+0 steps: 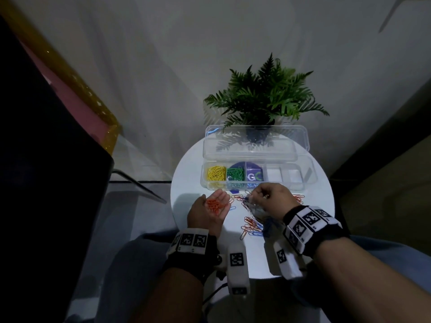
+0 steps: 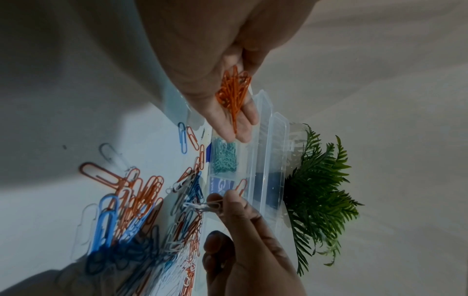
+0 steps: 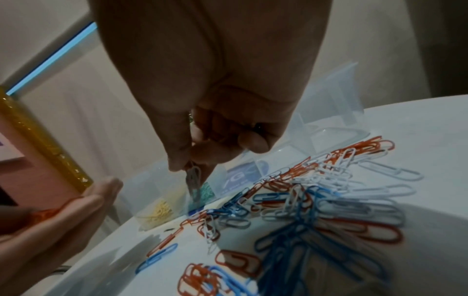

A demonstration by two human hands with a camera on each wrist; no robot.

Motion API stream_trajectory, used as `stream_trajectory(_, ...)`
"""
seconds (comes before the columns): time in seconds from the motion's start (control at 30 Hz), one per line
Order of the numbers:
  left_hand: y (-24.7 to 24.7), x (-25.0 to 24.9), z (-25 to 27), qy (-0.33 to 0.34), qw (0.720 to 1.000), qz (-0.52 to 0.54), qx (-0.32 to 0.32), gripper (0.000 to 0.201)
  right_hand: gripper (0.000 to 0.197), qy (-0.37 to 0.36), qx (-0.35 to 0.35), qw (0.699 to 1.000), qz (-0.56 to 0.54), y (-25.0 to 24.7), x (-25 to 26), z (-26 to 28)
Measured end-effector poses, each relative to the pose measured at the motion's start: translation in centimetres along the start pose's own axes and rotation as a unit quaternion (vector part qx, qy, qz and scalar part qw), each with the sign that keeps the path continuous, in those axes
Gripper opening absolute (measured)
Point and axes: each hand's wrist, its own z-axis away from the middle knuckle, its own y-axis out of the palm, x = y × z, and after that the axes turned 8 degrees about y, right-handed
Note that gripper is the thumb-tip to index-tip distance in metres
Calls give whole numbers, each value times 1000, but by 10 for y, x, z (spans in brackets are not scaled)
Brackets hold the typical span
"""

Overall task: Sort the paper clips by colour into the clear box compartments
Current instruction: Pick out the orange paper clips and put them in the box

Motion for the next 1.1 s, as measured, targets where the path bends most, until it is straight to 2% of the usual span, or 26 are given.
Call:
stream_trajectory(0.07, -1, 0, -1, -2, 1000, 13, 14, 31, 10, 2, -2, 1000, -16, 0, 0, 0)
stream_trajectory(0.2, -4, 0, -3, 2, 1000, -2, 1, 41, 12, 32, 9, 999, -28, -2, -3, -2)
stream_trajectory(0.3, -5, 0, -2, -1, 999, -35, -24, 45, 12, 42, 6, 999, 34, -4, -4, -1)
stream_trajectory(0.43, -8, 1, -5, -1, 999, -44, -28, 45, 13, 44, -47, 992, 109, -4, 0, 1)
stream_trajectory(0.6, -8, 1, -6, 3, 999, -42, -29, 45, 13, 39, 6, 982, 186, 9, 15, 3)
stream_trajectory(0.77, -9, 3, -6, 8, 1000, -8, -17, 37, 20, 50, 7, 969, 242, 8, 9, 5)
stream_trajectory(0.87, -8, 3, -5, 4, 1000, 9, 30, 17, 18, 59, 5, 969, 241, 0, -2, 5)
stream_trajectory(1.0, -10, 3, -6, 3, 999, 10, 44, 15, 20, 30, -16, 965, 261, -1, -4, 4)
stream_trajectory(1.1, -12, 2, -9, -5, 1000, 9, 23, 29, 22, -12, -21, 963, 270, 10, 4, 3)
